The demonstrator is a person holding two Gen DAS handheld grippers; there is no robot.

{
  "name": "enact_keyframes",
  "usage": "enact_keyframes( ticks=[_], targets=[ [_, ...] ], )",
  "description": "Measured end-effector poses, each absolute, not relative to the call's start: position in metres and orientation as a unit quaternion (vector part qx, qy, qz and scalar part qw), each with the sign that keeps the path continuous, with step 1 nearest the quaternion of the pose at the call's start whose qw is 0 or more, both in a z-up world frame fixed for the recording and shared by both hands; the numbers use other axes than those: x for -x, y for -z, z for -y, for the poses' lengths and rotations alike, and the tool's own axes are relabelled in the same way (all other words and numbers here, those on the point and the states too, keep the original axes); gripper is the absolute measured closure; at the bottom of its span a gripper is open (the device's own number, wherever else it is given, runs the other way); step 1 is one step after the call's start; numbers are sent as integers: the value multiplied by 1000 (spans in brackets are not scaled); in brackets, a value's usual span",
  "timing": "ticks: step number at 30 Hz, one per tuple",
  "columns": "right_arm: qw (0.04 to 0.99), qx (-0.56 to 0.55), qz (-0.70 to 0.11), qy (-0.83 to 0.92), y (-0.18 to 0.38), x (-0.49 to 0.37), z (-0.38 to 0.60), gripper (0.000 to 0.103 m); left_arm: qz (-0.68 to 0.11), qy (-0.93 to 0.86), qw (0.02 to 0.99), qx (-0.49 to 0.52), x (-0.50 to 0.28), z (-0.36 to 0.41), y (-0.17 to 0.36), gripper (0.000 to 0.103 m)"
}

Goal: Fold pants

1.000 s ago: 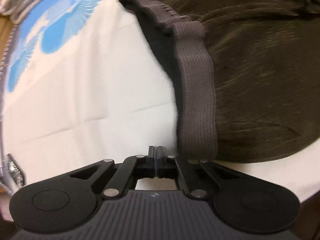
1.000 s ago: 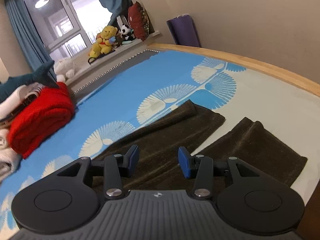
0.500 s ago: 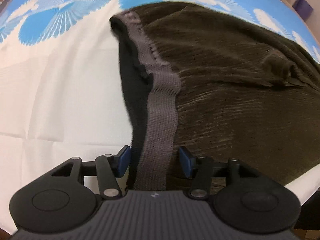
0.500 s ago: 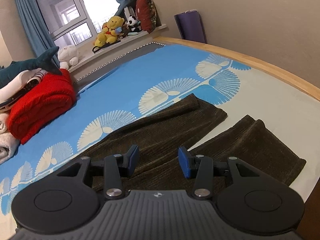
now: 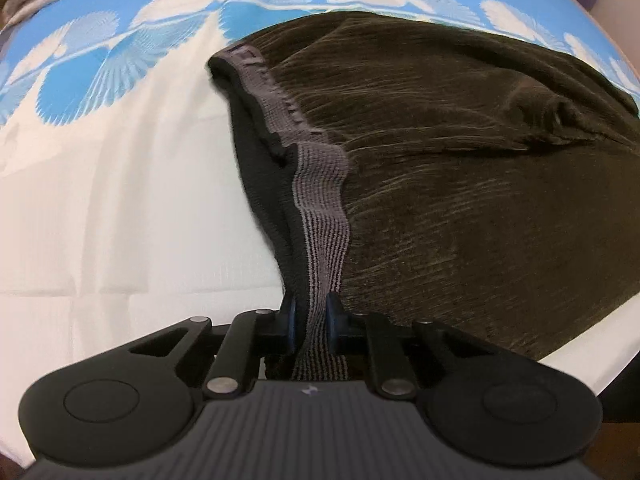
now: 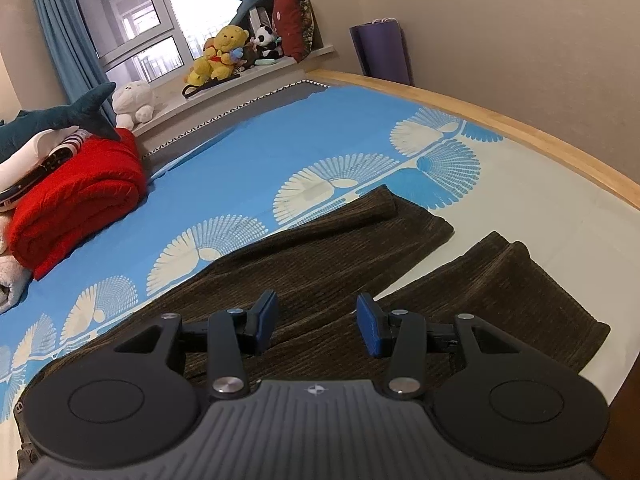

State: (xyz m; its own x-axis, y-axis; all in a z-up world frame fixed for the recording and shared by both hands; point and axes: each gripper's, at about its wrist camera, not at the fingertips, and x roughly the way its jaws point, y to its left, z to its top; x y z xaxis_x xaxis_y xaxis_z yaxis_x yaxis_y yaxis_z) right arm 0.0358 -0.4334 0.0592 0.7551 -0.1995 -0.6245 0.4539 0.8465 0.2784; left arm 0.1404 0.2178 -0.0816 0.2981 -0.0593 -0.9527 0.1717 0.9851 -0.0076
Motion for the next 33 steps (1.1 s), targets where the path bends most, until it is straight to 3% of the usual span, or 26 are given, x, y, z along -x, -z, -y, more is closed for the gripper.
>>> enact_keyframes(
  ticks=[3,5,12,14,17,22,26,33],
  targets=[
    [912,-212,-302,179,-59,-37,433,57,-600,48,795,-74,-141,-215,83,86],
    [912,-214,-303,177,-59,-36,436,57,-602,40,793,-79,-142,-211,80,80],
    [915,-208,-303,167,-61,-37,435,57,-534,113,837,-46,-134,-187,47,79],
    [916,-205,-303,167,-61,-37,434,57,-550,154,819,-55,-130,-171,59,64],
    [914,-208,-304,168,-60,-37,435,57,-597,152,773,-151,-123,-148,96,59],
    [915,-211,-300,166,-61,-36,435,57,-530,137,829,-115,-129,-147,57,55],
    [919,-205,-296,160,-63,-34,436,57,-426,111,893,-93,-124,-135,16,31],
    [928,-189,-285,147,-69,-35,428,57,-339,71,936,-62,-133,-103,-24,15]
  ],
)
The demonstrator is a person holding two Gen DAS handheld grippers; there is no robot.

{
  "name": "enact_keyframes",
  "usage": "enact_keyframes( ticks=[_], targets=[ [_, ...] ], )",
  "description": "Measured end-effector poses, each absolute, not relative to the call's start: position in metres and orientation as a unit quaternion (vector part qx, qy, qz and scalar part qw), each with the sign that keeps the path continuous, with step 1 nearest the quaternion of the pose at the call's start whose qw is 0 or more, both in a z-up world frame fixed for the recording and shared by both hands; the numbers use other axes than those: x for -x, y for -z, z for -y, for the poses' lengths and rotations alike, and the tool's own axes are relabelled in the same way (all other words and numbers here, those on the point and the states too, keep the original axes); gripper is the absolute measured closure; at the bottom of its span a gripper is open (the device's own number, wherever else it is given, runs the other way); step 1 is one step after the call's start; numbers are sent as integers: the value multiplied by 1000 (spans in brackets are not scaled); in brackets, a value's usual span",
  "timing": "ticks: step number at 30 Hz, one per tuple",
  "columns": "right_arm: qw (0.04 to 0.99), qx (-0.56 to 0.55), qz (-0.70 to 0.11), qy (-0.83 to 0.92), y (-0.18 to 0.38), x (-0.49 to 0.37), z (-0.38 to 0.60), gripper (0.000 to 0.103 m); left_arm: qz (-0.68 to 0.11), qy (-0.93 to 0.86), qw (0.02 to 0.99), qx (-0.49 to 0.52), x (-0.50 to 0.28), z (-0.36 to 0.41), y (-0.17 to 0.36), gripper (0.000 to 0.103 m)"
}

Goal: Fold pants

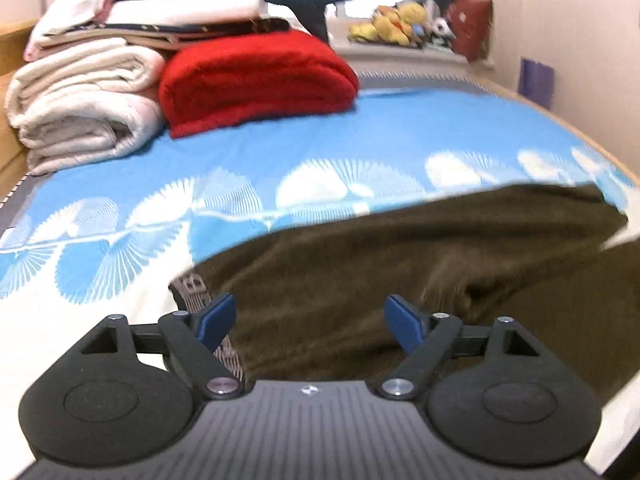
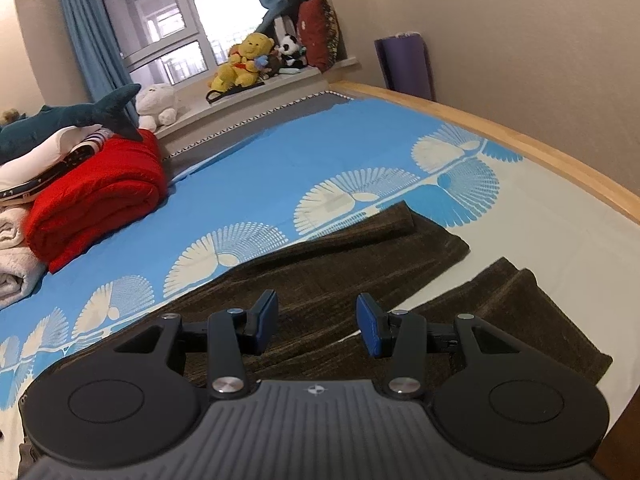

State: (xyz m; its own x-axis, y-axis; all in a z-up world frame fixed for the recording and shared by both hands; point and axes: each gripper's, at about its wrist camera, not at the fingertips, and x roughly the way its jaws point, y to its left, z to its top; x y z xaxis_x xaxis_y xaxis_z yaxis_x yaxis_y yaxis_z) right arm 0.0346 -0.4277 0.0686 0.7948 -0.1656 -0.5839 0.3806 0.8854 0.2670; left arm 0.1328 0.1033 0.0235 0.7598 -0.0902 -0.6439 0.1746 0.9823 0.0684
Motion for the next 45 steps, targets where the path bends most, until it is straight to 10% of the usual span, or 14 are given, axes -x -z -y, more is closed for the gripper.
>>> enact_keyframes(
  ticks=[3,13,17,21,27,39,42,45],
  targets=[
    [931,-179,-284,143,-69,-38,424,57,-321,50,945,-51,-138,-97,-36,0],
    [932,-179,-283,139,-68,-42,424,57,-327,-33,944,13,-171,-103,-62,0],
    [933,-177,-282,135,-68,-46,425,57,-344,-54,937,-9,-186,-106,-55,35],
    [934,-175,-282,131,-68,-51,424,57,-369,-78,926,-9,-199,-107,-43,46],
    [935,-176,-282,122,-69,-60,418,57,-333,-91,937,51,-200,-114,-48,16],
    [941,-154,-282,107,-72,-76,406,57,-306,-104,945,41,-234,-133,-37,4],
    [944,-136,-281,105,-72,-79,402,57,-322,-100,941,32,-248,-145,-28,10],
    [946,-121,-281,108,-72,-82,398,57,-342,-128,931,18,-262,-154,-16,37]
  ],
)
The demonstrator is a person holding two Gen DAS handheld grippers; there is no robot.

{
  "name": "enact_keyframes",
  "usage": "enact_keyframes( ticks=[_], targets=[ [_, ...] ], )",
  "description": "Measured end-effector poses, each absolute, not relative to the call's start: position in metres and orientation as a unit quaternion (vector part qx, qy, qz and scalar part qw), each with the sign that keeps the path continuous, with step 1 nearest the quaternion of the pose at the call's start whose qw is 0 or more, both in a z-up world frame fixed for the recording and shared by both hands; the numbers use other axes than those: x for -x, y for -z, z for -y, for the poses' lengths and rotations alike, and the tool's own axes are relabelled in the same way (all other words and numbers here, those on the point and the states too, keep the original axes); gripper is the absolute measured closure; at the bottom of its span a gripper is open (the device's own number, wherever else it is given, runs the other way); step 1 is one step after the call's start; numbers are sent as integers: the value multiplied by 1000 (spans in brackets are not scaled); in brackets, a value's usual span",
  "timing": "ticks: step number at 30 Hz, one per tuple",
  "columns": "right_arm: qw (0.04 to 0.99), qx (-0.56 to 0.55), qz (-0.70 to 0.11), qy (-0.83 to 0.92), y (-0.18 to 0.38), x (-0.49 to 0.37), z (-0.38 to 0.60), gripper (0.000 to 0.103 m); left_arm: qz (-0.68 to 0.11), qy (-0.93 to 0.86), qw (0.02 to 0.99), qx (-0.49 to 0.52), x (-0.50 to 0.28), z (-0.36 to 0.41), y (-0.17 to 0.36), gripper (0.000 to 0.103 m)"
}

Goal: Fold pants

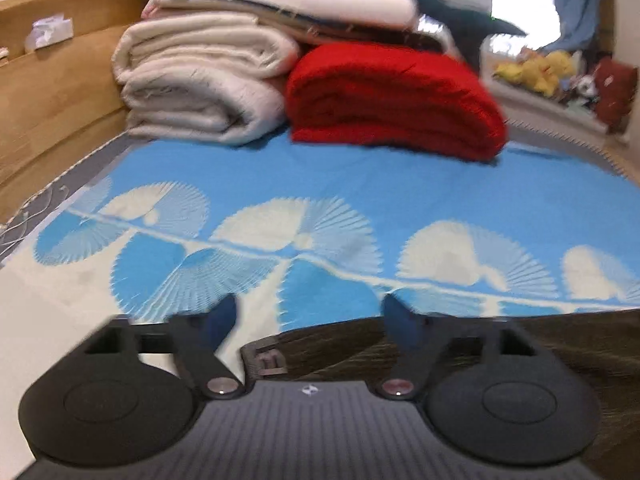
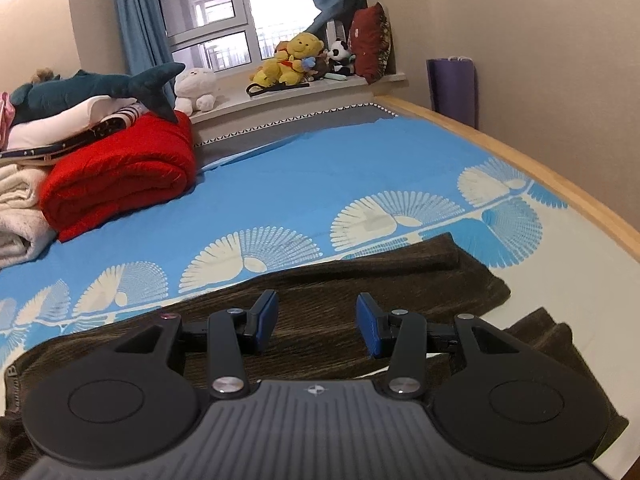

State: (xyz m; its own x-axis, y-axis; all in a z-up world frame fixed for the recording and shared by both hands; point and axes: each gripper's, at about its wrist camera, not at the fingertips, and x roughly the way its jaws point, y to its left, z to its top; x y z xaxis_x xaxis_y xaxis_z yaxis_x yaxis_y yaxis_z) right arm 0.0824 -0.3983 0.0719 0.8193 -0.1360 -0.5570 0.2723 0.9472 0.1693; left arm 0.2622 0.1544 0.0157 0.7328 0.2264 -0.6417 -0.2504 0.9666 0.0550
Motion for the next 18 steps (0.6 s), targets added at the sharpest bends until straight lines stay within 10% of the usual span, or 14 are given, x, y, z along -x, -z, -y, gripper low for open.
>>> enact_keyframes(
  ticks=[5,7,13,18],
  targets=[
    [946,-123,-278,112,-72,-88,401,60,-370,-101,922,49,-285,-169,7,82],
    [945,-131,-277,110,-71,-89,404,81,-378,-89,921,36,-296,-164,15,92],
    [946,-137,-275,102,-72,-95,402,97,-403,12,914,41,-335,-151,46,90],
    [944,-136,-289,80,-68,-103,399,85,-412,45,910,18,-364,-148,75,58]
  ],
)
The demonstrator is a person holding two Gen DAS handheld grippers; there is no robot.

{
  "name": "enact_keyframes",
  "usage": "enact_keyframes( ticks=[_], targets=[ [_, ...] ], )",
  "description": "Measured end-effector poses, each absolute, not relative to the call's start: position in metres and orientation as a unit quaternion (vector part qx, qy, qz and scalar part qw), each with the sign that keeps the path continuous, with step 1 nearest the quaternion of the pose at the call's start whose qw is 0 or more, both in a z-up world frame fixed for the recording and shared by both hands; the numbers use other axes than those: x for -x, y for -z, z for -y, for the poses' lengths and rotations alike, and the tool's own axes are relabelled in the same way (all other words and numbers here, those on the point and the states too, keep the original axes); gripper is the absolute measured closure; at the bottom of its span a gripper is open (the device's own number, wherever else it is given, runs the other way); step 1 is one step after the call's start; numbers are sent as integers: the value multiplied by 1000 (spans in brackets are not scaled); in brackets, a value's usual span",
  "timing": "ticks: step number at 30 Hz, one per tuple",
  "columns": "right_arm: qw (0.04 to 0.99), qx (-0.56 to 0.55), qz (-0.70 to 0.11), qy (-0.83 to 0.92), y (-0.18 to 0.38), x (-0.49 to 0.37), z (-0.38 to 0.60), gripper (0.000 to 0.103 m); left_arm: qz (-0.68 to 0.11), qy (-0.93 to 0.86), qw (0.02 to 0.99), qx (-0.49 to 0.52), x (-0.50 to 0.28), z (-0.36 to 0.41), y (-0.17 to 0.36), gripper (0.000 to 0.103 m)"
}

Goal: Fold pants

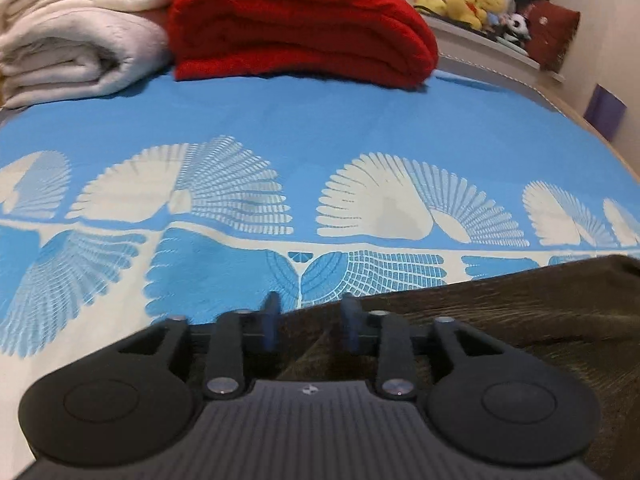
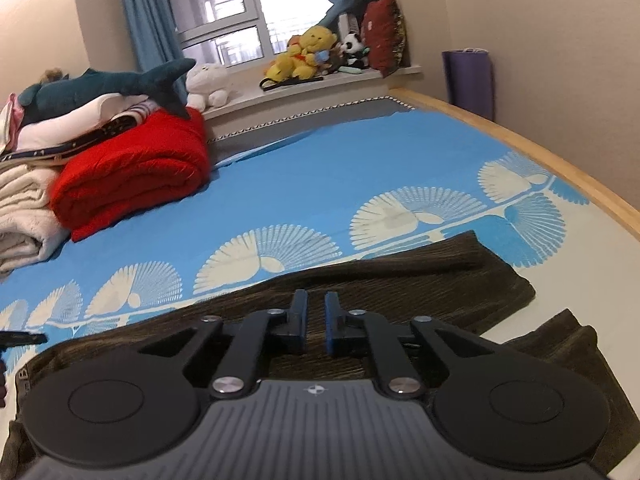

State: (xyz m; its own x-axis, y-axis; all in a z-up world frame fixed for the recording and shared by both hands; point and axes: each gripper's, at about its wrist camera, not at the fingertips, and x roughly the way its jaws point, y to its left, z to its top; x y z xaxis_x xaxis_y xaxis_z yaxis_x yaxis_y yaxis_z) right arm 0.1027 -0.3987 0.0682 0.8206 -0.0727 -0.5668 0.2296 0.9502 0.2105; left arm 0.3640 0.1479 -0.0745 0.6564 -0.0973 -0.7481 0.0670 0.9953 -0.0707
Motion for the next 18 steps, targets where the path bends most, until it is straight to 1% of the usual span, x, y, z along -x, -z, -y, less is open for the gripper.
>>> enact_keyframes(
  ticks=[1,2,3,4,5,12,13,15,17,18],
  targets=[
    [945,-136,-288,78,-68,-103,398,73,-415,52,908,17,-369,-148,79,52],
    [945,-135,-287,78,-68,-103,398,68,-420,59,906,14,-374,-148,84,46],
    [946,-134,-285,78,-68,-103,399,63,-425,67,903,9,-379,-148,88,44],
    [946,-134,-286,79,-68,-104,400,63,-428,73,901,6,-381,-148,91,40],
    [945,-135,-287,81,-67,-104,401,63,-432,84,898,3,-385,-148,96,39],
    [937,-155,-300,93,-60,-106,415,63,-463,114,879,-14,-397,-142,123,38],
    [936,-155,-301,95,-60,-106,416,63,-460,116,880,-22,-396,-140,123,40],
    [936,-152,-302,96,-59,-105,417,63,-458,126,880,-32,-395,-137,121,59],
    [937,-146,-302,101,-60,-105,418,63,-450,131,882,-53,-390,-132,115,83],
    [938,-143,-299,103,-60,-105,418,63,-445,129,883,-70,-387,-129,111,88]
  ],
)
